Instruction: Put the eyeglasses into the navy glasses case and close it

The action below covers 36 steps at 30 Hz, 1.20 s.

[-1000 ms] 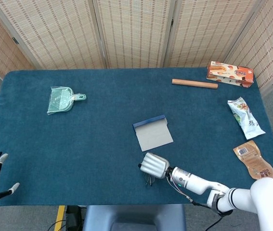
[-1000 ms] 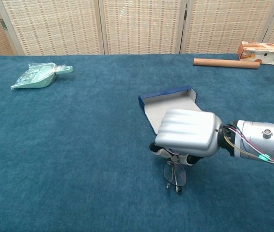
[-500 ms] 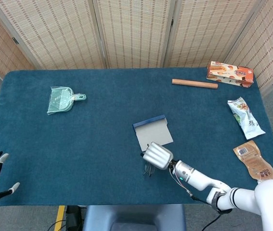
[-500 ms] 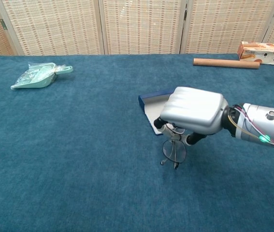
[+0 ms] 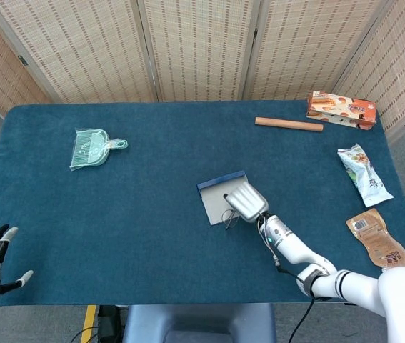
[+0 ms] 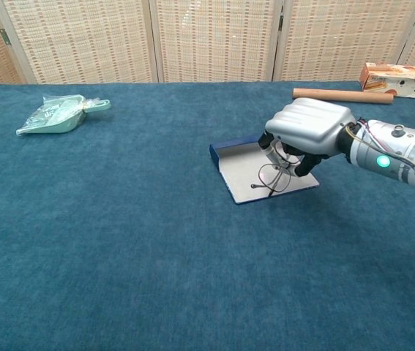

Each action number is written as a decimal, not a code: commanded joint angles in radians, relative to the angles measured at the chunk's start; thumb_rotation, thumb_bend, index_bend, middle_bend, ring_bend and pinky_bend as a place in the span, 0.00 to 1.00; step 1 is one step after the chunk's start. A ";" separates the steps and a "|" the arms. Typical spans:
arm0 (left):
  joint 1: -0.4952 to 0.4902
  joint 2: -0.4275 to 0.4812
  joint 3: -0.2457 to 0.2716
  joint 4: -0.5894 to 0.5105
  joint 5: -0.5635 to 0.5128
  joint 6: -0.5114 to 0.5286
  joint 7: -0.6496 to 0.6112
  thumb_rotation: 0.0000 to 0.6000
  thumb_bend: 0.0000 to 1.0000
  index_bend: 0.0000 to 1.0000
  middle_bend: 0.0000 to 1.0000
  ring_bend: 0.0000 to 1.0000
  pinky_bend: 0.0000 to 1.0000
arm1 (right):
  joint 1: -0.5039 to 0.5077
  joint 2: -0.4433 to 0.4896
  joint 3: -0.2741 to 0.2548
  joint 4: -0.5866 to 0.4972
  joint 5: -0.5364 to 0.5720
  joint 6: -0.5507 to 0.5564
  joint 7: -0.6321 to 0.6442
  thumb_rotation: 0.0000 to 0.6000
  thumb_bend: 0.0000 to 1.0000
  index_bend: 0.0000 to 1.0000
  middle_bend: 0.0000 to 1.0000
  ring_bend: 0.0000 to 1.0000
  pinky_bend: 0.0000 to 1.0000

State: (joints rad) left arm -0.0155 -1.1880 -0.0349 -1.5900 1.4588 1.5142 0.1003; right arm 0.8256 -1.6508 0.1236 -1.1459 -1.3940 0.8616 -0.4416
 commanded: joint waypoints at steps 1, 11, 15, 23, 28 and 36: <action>0.000 0.000 0.001 0.001 -0.002 -0.002 -0.001 1.00 0.19 0.15 0.10 0.10 0.20 | 0.015 -0.029 0.028 0.026 0.050 -0.034 -0.012 1.00 0.47 0.49 1.00 1.00 0.97; -0.002 -0.003 0.002 0.007 -0.006 -0.008 -0.004 1.00 0.19 0.15 0.10 0.10 0.20 | 0.023 -0.038 0.040 0.026 0.097 -0.044 -0.011 1.00 0.47 0.11 1.00 1.00 0.97; -0.005 -0.006 0.002 0.009 -0.005 -0.012 -0.004 1.00 0.19 0.15 0.10 0.10 0.20 | 0.017 -0.024 0.033 0.003 0.100 -0.034 -0.017 1.00 0.45 0.06 1.00 1.00 0.97; -0.007 -0.006 0.002 0.009 -0.003 -0.011 -0.004 1.00 0.19 0.15 0.10 0.10 0.20 | 0.011 -0.005 0.024 -0.043 0.107 -0.014 -0.036 1.00 0.25 0.00 1.00 1.00 0.97; -0.005 -0.006 0.004 0.009 -0.007 -0.013 -0.005 1.00 0.19 0.15 0.10 0.10 0.20 | -0.005 0.028 -0.004 -0.095 0.083 0.005 -0.044 1.00 0.21 0.00 1.00 1.00 0.97; -0.005 -0.004 0.004 0.008 -0.006 -0.012 -0.003 1.00 0.19 0.15 0.10 0.10 0.20 | -0.004 0.030 -0.020 -0.111 0.079 0.009 -0.086 1.00 0.19 0.00 1.00 1.00 0.97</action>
State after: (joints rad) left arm -0.0206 -1.1920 -0.0308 -1.5819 1.4525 1.5020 0.0968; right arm 0.8178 -1.6135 0.1023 -1.2642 -1.3147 0.8691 -0.5197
